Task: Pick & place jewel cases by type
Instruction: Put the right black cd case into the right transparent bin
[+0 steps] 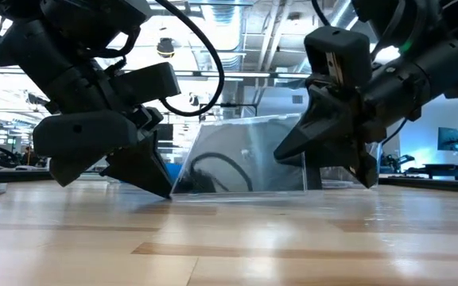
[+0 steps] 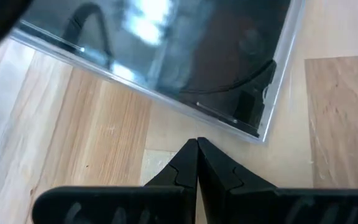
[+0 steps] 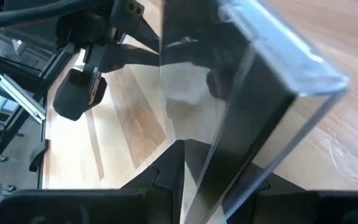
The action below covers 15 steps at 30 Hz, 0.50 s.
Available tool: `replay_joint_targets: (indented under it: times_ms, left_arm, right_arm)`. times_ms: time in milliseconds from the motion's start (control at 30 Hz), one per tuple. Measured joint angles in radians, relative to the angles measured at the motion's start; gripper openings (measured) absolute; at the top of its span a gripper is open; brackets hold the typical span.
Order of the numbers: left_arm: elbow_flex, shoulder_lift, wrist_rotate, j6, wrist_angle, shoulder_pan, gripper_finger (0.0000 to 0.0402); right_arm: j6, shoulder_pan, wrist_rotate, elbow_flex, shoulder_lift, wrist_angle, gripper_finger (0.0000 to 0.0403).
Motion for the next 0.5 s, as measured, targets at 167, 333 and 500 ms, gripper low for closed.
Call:
replay_joint_targets:
  times_ms: [167, 333, 500]
  left_arm:
    - [0.000, 0.000, -0.004, 0.000, 0.000, 0.000, 0.0000]
    - [0.000, 0.000, -0.006, 0.000, 0.000, 0.000, 0.0000]
    - [0.000, 0.000, -0.007, 0.000, 0.000, 0.000, 0.0000]
  right_arm:
    - [-0.039, 0.010, 0.040, -0.002, -0.025, -0.007, 0.0075]
    - [-0.097, 0.010, 0.079, -0.001, -0.088, -0.025, 0.0072]
    - [-0.126, 0.010, 0.130, 0.000, -0.164, -0.109, 0.0055]
